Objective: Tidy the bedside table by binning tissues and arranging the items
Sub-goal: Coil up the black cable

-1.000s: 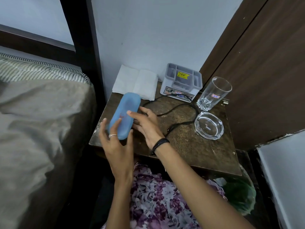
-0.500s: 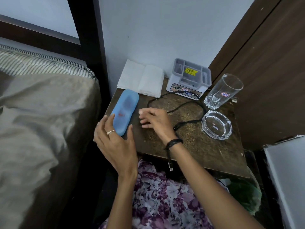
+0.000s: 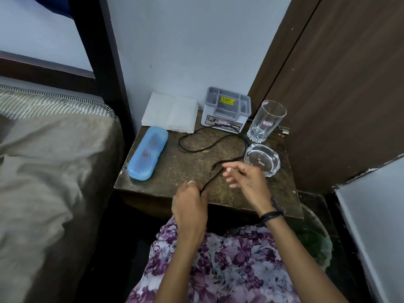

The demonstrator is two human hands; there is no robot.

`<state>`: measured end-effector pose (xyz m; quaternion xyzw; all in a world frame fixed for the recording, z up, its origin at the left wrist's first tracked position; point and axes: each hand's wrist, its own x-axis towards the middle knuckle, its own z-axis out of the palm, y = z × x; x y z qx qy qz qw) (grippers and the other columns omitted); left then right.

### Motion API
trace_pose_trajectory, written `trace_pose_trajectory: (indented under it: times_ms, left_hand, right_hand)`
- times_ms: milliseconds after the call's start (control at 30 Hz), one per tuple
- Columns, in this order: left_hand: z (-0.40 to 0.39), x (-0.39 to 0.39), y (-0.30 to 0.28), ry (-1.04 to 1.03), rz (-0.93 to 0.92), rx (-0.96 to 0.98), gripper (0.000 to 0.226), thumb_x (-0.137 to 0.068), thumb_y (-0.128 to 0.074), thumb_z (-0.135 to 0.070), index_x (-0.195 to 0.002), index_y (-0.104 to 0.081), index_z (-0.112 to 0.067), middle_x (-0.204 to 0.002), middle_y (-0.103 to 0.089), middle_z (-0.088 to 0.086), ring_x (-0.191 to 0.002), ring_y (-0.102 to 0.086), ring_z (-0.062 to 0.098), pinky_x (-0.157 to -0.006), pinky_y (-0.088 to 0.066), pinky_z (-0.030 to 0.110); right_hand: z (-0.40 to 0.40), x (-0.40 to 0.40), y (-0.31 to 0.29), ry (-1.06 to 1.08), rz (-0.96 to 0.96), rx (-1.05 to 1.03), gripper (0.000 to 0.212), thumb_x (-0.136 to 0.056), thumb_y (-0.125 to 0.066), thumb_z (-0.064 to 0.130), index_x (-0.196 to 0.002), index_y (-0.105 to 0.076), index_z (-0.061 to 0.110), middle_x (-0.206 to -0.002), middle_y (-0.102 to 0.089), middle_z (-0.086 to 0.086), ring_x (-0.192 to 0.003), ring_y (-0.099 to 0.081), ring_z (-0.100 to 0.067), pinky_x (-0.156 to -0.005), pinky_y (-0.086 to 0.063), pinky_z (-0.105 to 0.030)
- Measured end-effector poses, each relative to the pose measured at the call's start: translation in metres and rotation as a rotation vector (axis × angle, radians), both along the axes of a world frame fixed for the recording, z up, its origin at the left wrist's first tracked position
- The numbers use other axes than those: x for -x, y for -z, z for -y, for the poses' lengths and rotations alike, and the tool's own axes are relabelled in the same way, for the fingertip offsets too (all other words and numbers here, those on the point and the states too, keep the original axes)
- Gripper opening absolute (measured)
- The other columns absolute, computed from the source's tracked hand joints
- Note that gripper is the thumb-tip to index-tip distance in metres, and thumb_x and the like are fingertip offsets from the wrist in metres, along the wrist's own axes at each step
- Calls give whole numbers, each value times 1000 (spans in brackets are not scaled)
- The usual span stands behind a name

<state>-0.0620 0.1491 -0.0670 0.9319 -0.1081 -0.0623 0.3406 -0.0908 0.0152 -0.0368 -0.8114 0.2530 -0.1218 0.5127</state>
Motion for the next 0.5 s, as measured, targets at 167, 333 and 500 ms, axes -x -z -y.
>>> trace_pose_trajectory:
  times_ms: [167, 333, 500]
  left_hand:
    - [-18, -10, -19, -27, -299, 527, 12, -93, -52, -18, -91, -60, -9, -76, -70, -1, -67, -66, 12, -61, -52, 24]
    - [-23, -19, -49, 80, -618, 1013, 17, -91, -54, -14, -82, -68, -10, -60, -69, -5, -53, -60, 2, -52, -50, 12]
    - [-8, -20, -68, -29, -814, 1294, 19, -92, -50, -12, -83, -66, -7, -59, -73, -1, -53, -67, 3, -50, -53, 12]
  right_hand:
    - [-21, -1, -10, -368, 24, 401, 35, -93, -49, 1, -120, -63, 19, -131, -59, 3, -128, -36, -3, -105, -30, -14]
    - [-35, -7, -13, -320, 202, 105, 35, -96, -43, 1, -122, -61, 16, -116, -63, 3, -123, -46, -5, -101, -34, -15]
    - [-39, -12, -17, -194, 276, -94, 35, -93, -46, -1, -124, -58, 7, -115, -62, 5, -100, -59, 3, -93, -46, -16]
